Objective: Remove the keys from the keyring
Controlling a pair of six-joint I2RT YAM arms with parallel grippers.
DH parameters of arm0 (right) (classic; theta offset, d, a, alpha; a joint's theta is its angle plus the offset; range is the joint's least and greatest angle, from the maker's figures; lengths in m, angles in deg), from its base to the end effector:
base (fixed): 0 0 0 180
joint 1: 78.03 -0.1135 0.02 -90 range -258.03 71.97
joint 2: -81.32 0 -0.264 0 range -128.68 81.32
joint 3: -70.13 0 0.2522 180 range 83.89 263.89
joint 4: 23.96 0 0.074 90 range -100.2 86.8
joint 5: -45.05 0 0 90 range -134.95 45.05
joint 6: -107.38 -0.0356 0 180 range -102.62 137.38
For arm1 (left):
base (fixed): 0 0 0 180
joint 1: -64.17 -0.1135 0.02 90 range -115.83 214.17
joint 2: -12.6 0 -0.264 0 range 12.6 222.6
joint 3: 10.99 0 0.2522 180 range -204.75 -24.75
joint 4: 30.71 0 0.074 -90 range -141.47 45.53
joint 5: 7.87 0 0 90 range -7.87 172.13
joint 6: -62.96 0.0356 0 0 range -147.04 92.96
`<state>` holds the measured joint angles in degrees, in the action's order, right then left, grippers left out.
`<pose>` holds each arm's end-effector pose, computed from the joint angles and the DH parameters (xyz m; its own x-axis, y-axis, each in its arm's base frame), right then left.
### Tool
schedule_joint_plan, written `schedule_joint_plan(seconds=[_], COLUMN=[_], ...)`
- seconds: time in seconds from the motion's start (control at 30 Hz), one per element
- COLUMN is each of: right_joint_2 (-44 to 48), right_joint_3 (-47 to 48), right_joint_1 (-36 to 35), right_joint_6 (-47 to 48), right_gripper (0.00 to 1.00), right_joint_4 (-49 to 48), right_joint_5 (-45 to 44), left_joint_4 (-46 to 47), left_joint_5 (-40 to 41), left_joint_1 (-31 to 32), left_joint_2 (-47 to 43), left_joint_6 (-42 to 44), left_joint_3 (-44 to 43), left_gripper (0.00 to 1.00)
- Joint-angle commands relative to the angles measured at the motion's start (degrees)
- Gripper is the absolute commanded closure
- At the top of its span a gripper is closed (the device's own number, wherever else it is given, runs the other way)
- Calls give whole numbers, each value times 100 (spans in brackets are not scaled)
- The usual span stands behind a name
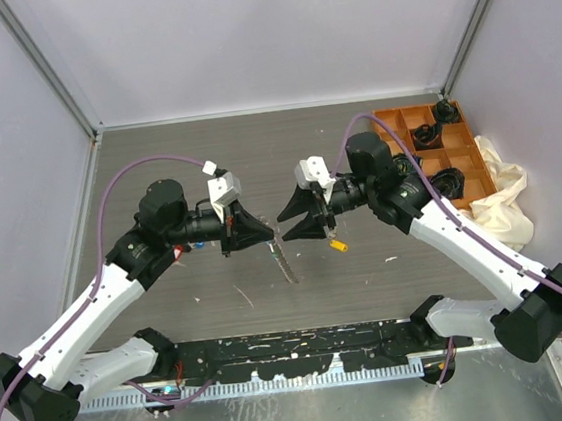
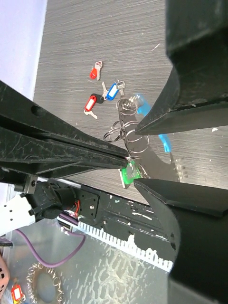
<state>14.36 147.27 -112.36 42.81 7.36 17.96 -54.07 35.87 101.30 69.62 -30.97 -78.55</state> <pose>0.1878 0.1666 0.3685 0.1358 -0.1441 -0.9802 -0.9791 -0.1706 -0.1105 0.1602 -0.1535 0.3592 -0.2436 0.1250 -0.9618 0.9646 0.1349 -0.2268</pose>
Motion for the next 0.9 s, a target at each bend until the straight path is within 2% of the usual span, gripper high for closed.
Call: schedule_joint_plan(seconds=[0.0,0.37,0.53,0.67,0.87], right_joint_2=[-22,-101,-131,-135,-60], right_joint_3=[-10,-115,-124,-85,-11], right_joint_1=[-100,-345,-388,-392,-390], right_joint_6=[127,78,77,206,353], right_gripper=[53,61,73,97,99], right_joint_4=[-195,-382,-453,-340,-122], right_joint_5=[-111,-373,-398,-374,-341], left_joint_4=[517,556,556,540,589], left_joint_5=[3,-6,-14,-21,-8], left_joint_1=[18,23,21,16,21], left_joint_2=[-89,-52,-51,-64,-130], left_joint_6=[-73,-90,-91,-89,-199], left_joint_3=[-70,-73,-73,-76,-32], left_gripper=[100,100,100,100,100])
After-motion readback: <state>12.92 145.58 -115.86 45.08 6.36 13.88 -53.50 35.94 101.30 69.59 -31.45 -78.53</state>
